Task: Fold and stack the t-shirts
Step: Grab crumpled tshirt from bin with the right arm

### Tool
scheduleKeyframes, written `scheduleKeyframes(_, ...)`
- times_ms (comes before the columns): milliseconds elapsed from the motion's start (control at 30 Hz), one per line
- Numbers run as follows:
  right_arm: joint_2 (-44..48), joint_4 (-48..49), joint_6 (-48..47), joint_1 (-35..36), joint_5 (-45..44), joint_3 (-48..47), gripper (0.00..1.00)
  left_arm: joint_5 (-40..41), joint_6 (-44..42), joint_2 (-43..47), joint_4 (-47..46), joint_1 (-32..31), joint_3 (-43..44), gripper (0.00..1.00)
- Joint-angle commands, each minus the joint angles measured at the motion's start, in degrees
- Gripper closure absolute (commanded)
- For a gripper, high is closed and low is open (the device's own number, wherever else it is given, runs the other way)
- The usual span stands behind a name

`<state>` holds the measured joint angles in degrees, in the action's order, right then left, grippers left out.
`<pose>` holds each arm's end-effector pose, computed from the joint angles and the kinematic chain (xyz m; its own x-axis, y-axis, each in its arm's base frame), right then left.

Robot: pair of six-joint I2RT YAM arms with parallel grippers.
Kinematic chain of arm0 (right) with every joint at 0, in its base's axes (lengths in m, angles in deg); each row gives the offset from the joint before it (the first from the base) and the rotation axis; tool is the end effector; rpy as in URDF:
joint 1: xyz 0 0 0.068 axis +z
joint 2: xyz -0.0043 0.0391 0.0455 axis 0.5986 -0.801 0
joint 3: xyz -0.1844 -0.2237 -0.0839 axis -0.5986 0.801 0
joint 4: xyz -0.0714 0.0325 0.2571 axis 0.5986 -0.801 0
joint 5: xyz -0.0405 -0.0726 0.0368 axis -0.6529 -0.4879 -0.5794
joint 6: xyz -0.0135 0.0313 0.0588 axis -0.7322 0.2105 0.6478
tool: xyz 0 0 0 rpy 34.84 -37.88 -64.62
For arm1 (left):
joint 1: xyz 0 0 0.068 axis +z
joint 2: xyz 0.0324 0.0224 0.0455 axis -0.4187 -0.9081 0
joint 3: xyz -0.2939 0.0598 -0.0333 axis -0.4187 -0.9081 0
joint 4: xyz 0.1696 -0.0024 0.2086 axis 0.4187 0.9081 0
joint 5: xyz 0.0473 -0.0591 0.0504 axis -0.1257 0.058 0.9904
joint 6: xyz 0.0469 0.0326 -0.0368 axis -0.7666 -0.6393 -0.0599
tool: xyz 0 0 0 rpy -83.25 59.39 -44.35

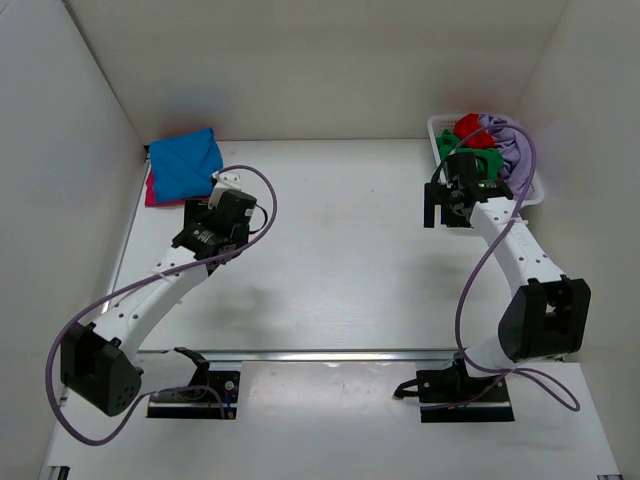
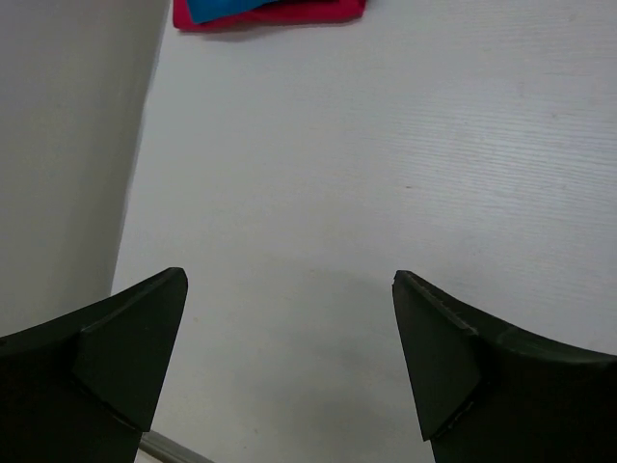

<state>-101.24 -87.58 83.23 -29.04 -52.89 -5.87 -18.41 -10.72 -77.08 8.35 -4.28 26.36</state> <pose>0.3191 0.0286 0.3128 -0.8294 -0.0034 -0.5586 0.1066 0.9807 -0.1641 0.2397 -0.0880 0.3156 -0.6519 0.1893 -0.7343 -0.2036 0.8891 0.4100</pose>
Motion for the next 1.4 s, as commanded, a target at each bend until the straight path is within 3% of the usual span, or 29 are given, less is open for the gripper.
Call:
scheduleKeyframes(0, 3.77, 3.05, -3.63, -0.35, 3.3, -3.06, 0.01, -8.31, 0.13, 4.9, -3.15, 0.29, -1.07, 0.01)
scheduleKeyframes(100, 3.96, 5.25, -5.58, 0.62, 0.86, -4.11, 0.01, -8.78, 0.21, 6.31, -4.13, 0.56, -1.87, 0.01)
scheduleKeyframes(200, 0.63, 4.91, -4.71, -2.96, -1.34, -8.14, 0.01, -6.94, 0.47, 6.84, -4.04, 0.57, -1.69, 0.02)
scheduleKeyframes(233, -1.38, 3.34, -2.96, -5.85, 1.79, -12.16, 0.06, -4.49, 0.56, 7.8, -5.26, 0.04, -2.48, 0.01)
scheduleKeyframes(267, -3.58, 2.19, -2.42, -9.53, 7.91, -15.07, 0.01, -2.21, 0.39, 9.46, -6.75, -1.1, -3.88, 0.01)
scheduleKeyframes(367, -7.63, 2.17, 1.1, -14.66, 11.13, -18.88, 0.01, -4.9, -1.81, 15.26, -12.45, -0.41, -7.66, 0.01)
scheduleKeyframes(467, -10.88, 4.98, -1.87, -13.1, 4.66, -20.72, 0.01, -13.76, -2.51, 19.57, -14.93, 4.07, -8.9, 0.01)
scheduleKeyframes(533, -13.61, 6.75, -2.77, -12.03, 1.04, -22.39, 0.01, -15.37, -3.3, 20.55, -17.12, 4.69, -9.08, 0.01)
scheduleKeyframes(633, -18.79, 6.57, -1.37, -12.91, 4.09, -28.71, 0.01, -12.74, -5.32, 22.13, -20.37, 2.59, -10.21, 0.01)
scheduleKeyframes(867, -25.74, 12.11, -1.81, -13.79, 2.87, -30.65, 0.01, -23.0, -6.29, 24.6, -24.78, 8.82, -12.59, 0.02)
scheduleKeyframes(1067, -34.43, 13.52, -0.75, -14.58, 4.11, -36.0, 0.0, -19.42, -8.49, 19.95, -23.2, 6.1, -12.59, 0.01)
scheduleKeyframes(1233, -48.74, 5.55, -0.4, -15.28, 4.18, -53.2, 0.01, -18.61, -8.57, 18.89, -23.29, 7.06, -12.25, 0.02)
scheduleKeyframes(1267, -50.6, 3.78, -0.13, -15.28, 4.45, -55.86, 0.04, -19.06, -9.1, 18.8, -22.94, 6.98, -11.81, 0.02)
scheduleKeyframes(1300, -53.75, -0.16, 0.13, -15.37, 4.72, -62.15, 0.15, -18.28, -9.37, 18.36, -22.5, 6.45, -11.37, 0.01)
scheduleKeyframes(1333, -56.57, -3.07, 0.57, -15.29, 4.37, -67.09, 0.45, -17.83, -10.15, 17.92, -21.8, 6.28, -10.14, 0.02)
scheduleKeyframes(1367, -56.34, -3.27, 0.92, -15.11, 3.32, -66.7, 0.83, -16.79, -10.86, 16.96, -21.01, 6.27, -9.96, 0.02)
